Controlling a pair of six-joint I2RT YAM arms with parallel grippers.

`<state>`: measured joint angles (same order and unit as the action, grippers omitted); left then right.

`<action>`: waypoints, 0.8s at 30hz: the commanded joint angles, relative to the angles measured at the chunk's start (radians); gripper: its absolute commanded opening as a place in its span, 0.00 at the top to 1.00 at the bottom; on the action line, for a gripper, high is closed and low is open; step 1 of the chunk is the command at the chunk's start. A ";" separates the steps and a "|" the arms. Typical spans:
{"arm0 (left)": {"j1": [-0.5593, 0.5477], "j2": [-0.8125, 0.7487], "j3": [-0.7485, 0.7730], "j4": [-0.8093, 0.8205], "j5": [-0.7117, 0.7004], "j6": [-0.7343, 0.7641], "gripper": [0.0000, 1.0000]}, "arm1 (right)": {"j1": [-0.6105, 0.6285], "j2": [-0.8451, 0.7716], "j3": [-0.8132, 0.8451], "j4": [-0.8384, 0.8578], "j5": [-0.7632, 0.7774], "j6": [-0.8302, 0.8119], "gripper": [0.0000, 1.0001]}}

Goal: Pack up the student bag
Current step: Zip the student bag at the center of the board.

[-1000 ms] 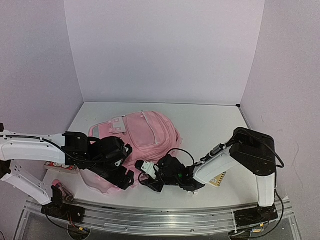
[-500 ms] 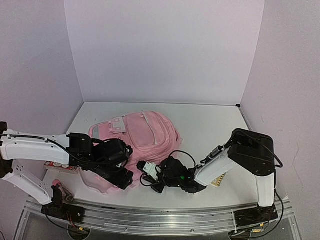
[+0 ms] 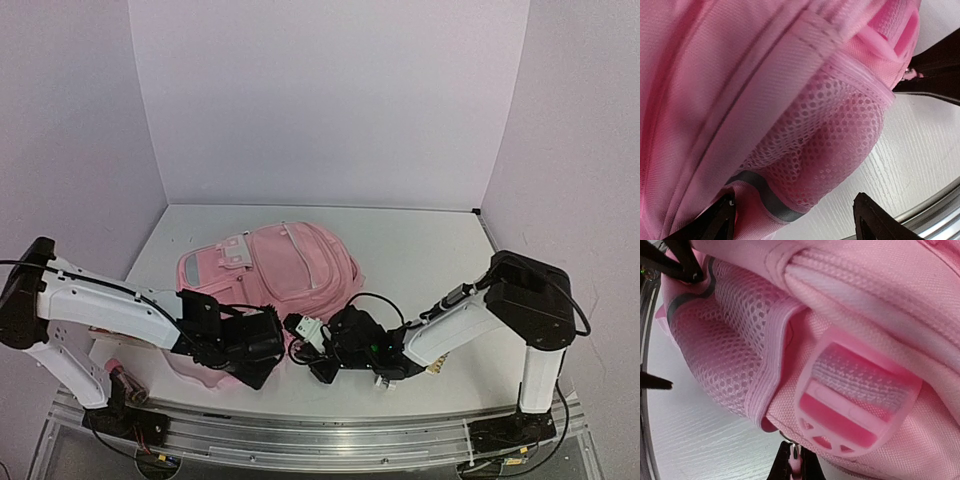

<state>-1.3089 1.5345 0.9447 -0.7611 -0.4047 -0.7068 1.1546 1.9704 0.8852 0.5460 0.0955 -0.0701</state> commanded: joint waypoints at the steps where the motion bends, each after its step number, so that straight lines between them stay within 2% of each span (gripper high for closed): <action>1: -0.081 0.128 0.061 -0.090 -0.189 -0.148 0.22 | 0.001 -0.132 0.028 -0.129 -0.073 0.132 1.00; 3: -0.098 0.198 0.097 -0.173 -0.243 -0.222 0.26 | 0.001 -0.158 0.012 -0.147 -0.082 0.149 1.00; 5: -0.102 0.262 0.124 -0.236 -0.286 -0.302 0.42 | 0.000 -0.178 0.013 -0.186 -0.087 0.156 1.00; 9: -0.103 0.355 0.176 -0.325 -0.324 -0.409 0.98 | 0.000 -0.197 0.013 -0.255 -0.085 0.185 1.00; 12: -0.103 0.393 0.189 -0.414 -0.342 -0.515 1.00 | -0.001 -0.216 0.022 -0.360 0.048 0.206 1.00; 15: -0.104 0.376 0.161 -0.428 -0.343 -0.564 1.00 | -0.017 -0.265 -0.001 -0.436 0.153 0.232 1.00; 20: -0.103 0.273 0.071 -0.302 -0.320 -0.515 1.00 | -0.129 -0.363 -0.057 -0.543 0.231 0.258 1.00; 24: -0.103 0.178 -0.001 -0.221 -0.312 -0.469 1.00 | -0.256 -0.381 -0.067 -0.546 0.229 0.240 1.00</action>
<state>-1.4276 1.8113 1.0311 -0.9607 -0.7627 -1.1687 1.0226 1.6539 0.8299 0.0783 0.2150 0.1551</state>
